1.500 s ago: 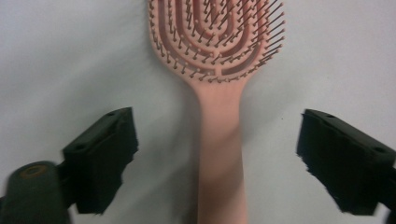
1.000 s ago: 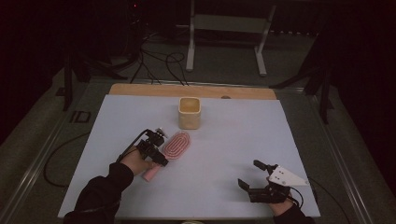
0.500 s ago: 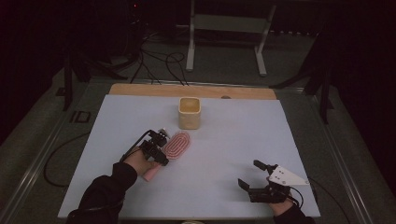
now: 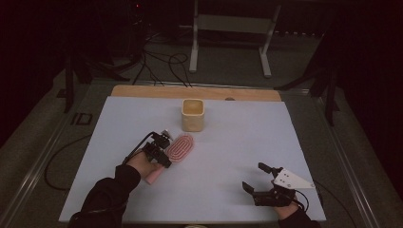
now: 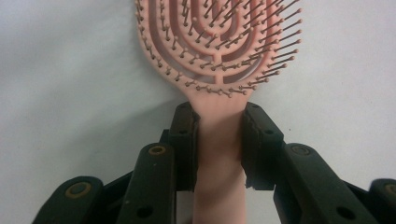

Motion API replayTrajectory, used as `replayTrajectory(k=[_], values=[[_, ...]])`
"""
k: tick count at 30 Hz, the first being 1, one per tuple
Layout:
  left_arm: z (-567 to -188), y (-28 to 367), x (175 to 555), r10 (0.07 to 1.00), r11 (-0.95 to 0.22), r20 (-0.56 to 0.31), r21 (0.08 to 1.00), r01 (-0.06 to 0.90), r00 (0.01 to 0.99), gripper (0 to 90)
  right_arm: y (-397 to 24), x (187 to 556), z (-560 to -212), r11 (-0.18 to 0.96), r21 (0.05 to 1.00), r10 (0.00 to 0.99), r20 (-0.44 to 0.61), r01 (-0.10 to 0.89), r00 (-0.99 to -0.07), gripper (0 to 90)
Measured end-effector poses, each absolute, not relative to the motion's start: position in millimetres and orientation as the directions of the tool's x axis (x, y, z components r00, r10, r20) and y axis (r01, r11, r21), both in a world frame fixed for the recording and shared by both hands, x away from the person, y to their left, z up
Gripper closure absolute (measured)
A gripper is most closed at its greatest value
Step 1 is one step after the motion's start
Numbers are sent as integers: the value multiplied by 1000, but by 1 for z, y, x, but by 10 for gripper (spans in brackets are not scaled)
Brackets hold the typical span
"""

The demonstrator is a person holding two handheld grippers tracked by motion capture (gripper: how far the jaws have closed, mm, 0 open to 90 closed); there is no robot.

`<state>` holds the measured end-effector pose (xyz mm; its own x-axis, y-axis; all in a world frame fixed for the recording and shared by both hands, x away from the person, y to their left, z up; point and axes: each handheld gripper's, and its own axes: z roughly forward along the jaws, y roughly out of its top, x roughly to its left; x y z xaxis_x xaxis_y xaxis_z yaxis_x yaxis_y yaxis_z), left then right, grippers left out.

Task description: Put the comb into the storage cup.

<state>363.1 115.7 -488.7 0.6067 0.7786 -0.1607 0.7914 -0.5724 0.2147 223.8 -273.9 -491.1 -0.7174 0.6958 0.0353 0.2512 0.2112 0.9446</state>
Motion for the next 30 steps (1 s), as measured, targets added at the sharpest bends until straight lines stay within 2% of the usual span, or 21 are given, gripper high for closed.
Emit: replayTrajectory(k=[13,30], values=[[-489,120,362,767,-579,-168,234,781,619,712,-275,224,-491,210,944,698,39,256,-715,91],[-484,130,353,753,-568,-171,318,759,635,714,-275,225,-491,206,944,702,40,257,-711,91]])
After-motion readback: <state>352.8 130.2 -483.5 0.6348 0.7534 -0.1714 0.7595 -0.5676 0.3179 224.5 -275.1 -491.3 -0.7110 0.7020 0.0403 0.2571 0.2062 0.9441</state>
